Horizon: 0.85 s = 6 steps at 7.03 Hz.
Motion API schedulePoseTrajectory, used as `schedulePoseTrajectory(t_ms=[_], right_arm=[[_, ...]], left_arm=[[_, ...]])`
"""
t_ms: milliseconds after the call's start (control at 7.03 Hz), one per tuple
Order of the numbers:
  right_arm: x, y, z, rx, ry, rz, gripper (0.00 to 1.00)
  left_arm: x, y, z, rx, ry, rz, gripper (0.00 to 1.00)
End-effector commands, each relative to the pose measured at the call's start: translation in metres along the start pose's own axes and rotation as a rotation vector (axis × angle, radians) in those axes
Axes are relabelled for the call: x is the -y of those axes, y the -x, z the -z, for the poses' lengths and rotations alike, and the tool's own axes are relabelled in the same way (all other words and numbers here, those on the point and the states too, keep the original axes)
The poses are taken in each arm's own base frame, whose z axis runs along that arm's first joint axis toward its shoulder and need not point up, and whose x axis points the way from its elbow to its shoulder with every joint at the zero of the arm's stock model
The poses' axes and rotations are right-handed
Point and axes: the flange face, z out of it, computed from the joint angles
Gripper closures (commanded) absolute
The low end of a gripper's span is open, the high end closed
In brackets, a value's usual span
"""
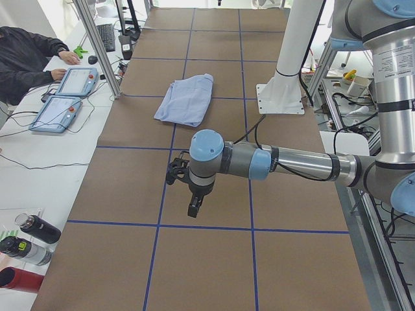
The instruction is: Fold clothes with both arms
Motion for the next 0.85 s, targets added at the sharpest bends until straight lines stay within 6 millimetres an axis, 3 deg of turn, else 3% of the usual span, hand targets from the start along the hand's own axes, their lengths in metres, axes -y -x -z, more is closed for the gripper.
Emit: schedulePoseTrajectory(t_ms=[0, 711], right_arm=[[0.0001, 0.0006, 0.0003, 0.003, -0.001, 0.002, 0.00], [0.0000, 0.0012, 0.0004, 0.009, 0.000, -0.009, 0.00]], left_arm=[[0.0005, -0.0012, 0.0014, 0.001, -0.003, -0.002, 0.00], [-0.0053, 0.0010, -0.0019, -0.001, 0.007, 0.007, 0.00]])
